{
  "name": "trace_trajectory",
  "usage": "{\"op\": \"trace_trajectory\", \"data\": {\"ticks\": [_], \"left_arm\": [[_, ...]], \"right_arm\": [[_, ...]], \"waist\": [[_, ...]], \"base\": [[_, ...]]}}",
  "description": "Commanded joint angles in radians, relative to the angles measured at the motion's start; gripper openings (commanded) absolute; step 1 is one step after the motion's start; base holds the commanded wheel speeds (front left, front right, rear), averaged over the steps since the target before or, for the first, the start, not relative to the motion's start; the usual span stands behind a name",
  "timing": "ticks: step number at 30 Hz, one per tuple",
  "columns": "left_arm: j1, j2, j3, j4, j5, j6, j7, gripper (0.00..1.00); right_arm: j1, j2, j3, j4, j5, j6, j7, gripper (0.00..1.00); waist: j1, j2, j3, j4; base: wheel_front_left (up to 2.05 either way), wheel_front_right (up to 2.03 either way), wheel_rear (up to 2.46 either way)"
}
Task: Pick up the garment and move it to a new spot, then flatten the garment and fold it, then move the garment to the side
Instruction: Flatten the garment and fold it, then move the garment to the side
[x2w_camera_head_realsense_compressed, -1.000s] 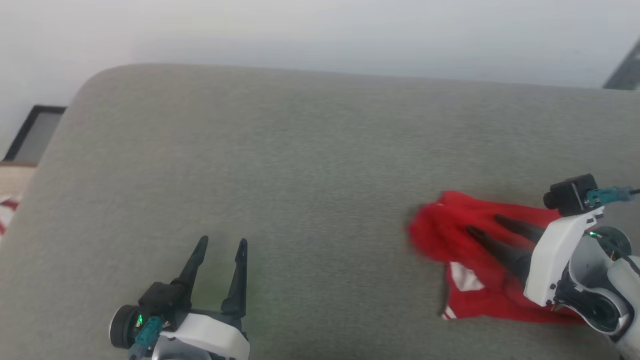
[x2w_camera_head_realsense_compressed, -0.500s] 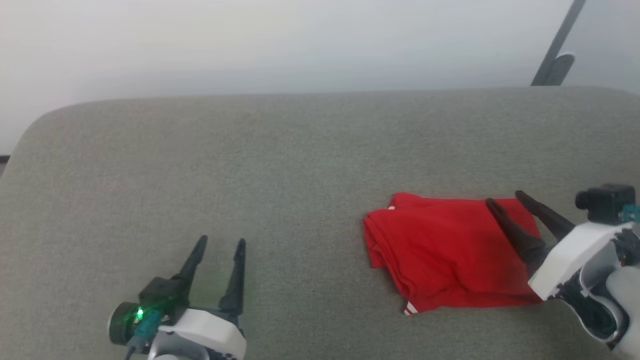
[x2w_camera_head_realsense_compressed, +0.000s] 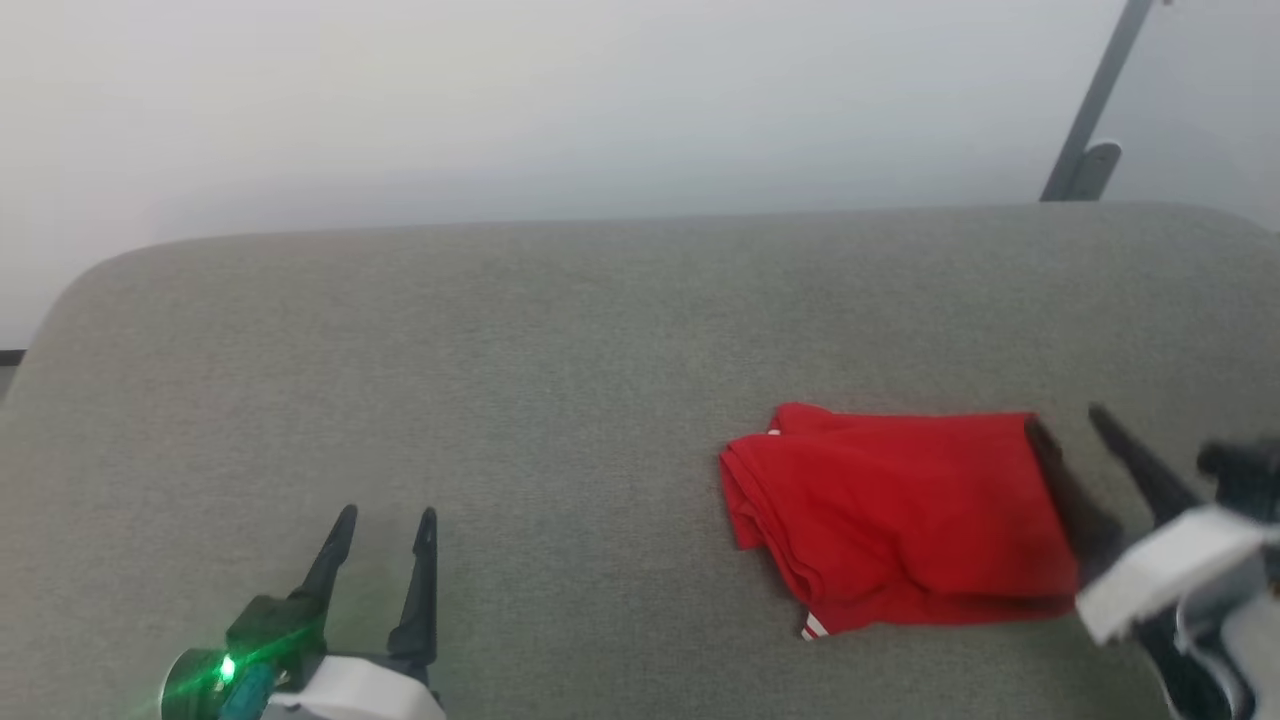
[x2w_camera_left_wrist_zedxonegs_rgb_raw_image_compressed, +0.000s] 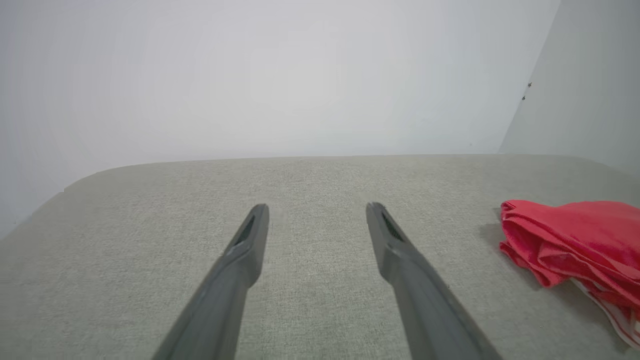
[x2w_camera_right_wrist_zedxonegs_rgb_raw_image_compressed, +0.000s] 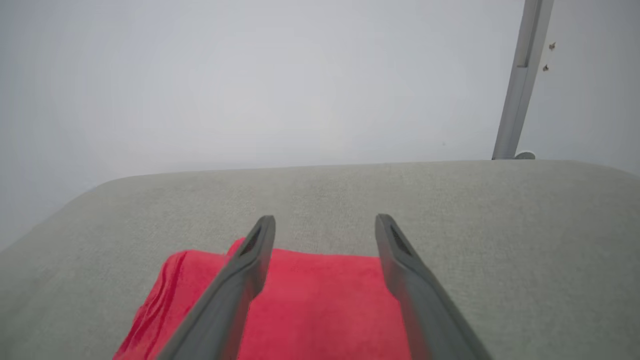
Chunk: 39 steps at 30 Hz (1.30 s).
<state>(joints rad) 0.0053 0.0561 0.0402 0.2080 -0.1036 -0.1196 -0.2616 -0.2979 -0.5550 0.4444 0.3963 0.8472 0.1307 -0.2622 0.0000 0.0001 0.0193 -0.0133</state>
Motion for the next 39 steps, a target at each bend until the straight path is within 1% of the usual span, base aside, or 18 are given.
{"op": "trace_trajectory", "data": {"ticks": [1, 6, 8, 10, 14, 18, 20, 25, 39], "left_arm": [[0.013, 0.001, 0.005, -0.009, 0.006, -0.003, -0.004, 1.0], [0.07, -0.002, 0.015, -0.052, 0.0, -0.006, -0.004, 1.0], [0.102, -0.003, 0.024, -0.08, -0.004, -0.007, -0.004, 1.0], [0.125, -0.004, 0.027, -0.101, -0.001, -0.008, -0.004, 1.0], [0.171, -0.005, 0.011, -0.145, 0.019, -0.009, -0.004, 1.0], [0.221, -0.006, 0.019, -0.193, 0.013, 0.003, -0.004, 1.0], [0.24, -0.006, 0.022, -0.213, -0.009, 0.008, -0.004, 1.0], [0.256, -0.006, 0.01, -0.219, -0.01, 0.01, -0.004, 1.0], [0.236, -0.006, 0.001, -0.207, -0.019, 0.015, -0.004, 1.0]], "right_arm": [[0.026, 0.008, -0.01, -0.006, -0.013, 0.0, -0.002, 1.0], [0.136, 0.032, -0.119, -0.077, -0.067, 0.0, -0.002, 1.0], [0.194, 0.042, -0.186, -0.121, -0.092, 0.0, -0.002, 1.0], [0.234, 0.05, -0.229, -0.152, -0.107, 0.0, -0.002, 1.0], [0.337, 0.084, -0.318, -0.219, -0.122, 0.0, -0.003, 1.0], [0.438, 0.114, -0.38, -0.27, -0.145, 0.0, -0.002, 1.0], [0.465, 0.132, -0.408, -0.294, -0.148, 0.0, -0.003, 1.0], [0.491, 0.149, -0.424, -0.316, -0.165, 0.0, -0.002, 1.0], [0.454, 0.154, -0.413, -0.301, -0.163, 0.0, 0.013, 1.0]], "waist": [[0.0, -0.0001, -0.008, 0.009], [0.0, -0.0001, -0.024, 0.03], [0.0, -0.0001, -0.03, 0.042], [0.0, -0.0001, -0.033, 0.05], [0.0, -0.0001, -0.042, 0.069], [0.0, -0.0001, -0.046, 0.075], [0.0, -0.0001, -0.047, 0.073], [0.0, -0.0001, -0.048, 0.068], [0.0, -0.0001, -0.057, 0.068]], "base": [[0.0, 0.0, 0.0], [0.0, 0.0, 0.0], [0.0, 0.0, 0.0], [0.0, 0.0, 0.0], [0.0, 0.0, 0.0], [0.0, 0.0, 0.0], [0.0, 0.0, 0.0], [0.0, 0.0, 0.0], [0.0, 0.0, 0.0]]}}
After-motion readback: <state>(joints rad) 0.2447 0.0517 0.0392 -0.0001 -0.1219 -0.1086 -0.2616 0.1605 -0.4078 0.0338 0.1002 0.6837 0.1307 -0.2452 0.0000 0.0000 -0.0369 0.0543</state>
